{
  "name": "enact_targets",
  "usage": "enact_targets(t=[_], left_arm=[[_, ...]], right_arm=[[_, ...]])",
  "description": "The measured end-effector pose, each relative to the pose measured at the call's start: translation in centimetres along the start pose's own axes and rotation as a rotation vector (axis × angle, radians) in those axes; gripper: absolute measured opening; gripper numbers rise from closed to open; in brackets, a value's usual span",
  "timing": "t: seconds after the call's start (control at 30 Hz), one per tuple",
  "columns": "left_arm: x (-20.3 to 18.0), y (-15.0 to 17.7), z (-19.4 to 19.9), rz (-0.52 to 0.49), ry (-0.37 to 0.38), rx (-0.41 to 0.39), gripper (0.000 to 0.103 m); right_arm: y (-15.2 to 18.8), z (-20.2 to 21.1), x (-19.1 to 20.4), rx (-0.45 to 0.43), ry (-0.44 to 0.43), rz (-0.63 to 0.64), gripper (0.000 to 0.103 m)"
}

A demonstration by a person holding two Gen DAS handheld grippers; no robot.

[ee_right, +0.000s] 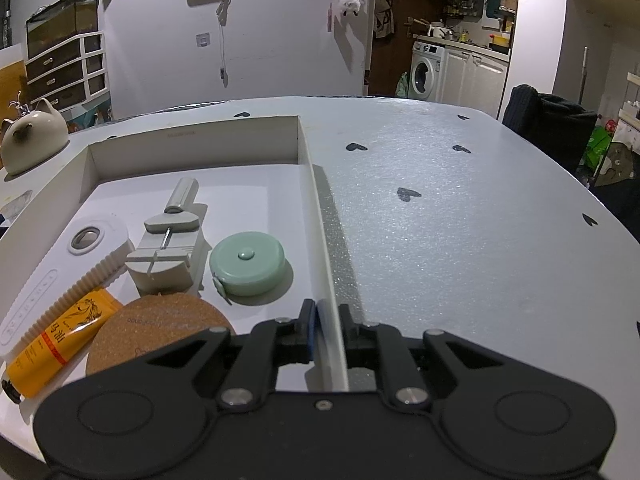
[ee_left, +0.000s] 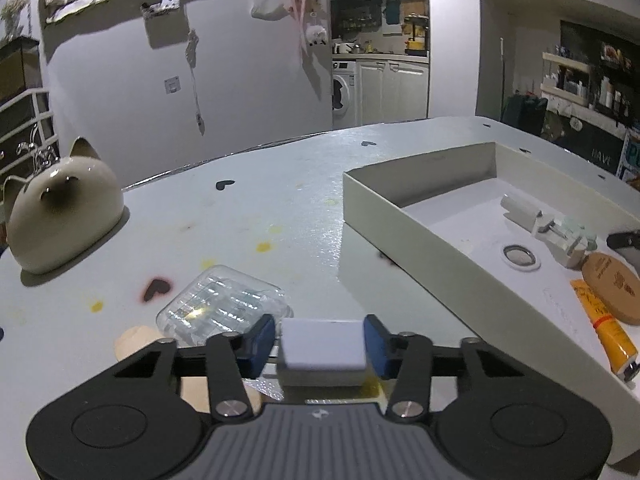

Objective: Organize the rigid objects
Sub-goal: 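Carry the white plug adapter into the box and release it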

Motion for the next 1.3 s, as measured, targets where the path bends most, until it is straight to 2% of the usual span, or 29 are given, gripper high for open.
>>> enact_targets(t=[0.27, 0.43, 0.67, 0.83, 1.0, 1.17, 1.3], left_arm=[[-0.4, 0.9, 0.4, -0.021, -0.012, 0.006, 0.048], [-0.8, 1.2, 0.5, -0.040, -0.029, -0.017, 0.046], [-0.1, 0.6, 0.8, 0.017, -0.008, -0.052, 0.046], [0.0, -0.6, 1.8, 0.085, 0.047, -0.113, 0.046], [-1.3, -3.6, 2.5, 0.163, 0.137, -0.161, 0.046], [-5.0, -6.1, 1.6, 0.138, 0.183, -0.171, 0.046], [-7.8, -7.5, 0.1, 0.129, 0.213, -0.147, 0.046]], right_arm=[[0.0, 0.0, 0.0, 0.000, 0.000, 0.000, 0.013], [0.0, 0.0, 0.0, 0.001, 0.001, 0.001, 0.013], [0.0, 0.0, -0.1, 0.002, 0.003, 0.001, 0.013], [0.1, 0.0, -0.1, 0.003, 0.002, 0.001, 0.013], [0.0, 0.0, -0.2, 0.008, -0.001, -0.001, 0.013], [-0.1, 0.0, -0.1, 0.013, 0.002, 0.002, 0.013], [-0.1, 0.0, -0.1, 0.014, 0.000, -0.001, 0.013]])
Point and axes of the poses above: each gripper's, at about its wrist camera, not at the fingertips, and z roughly against the way its jaws point, x to its left, y to its underside, the point moved 7 cm from there along -z, roughly the way its jaws point, and after that the axes turned 11 degrees about z, right-handed, at the moved point
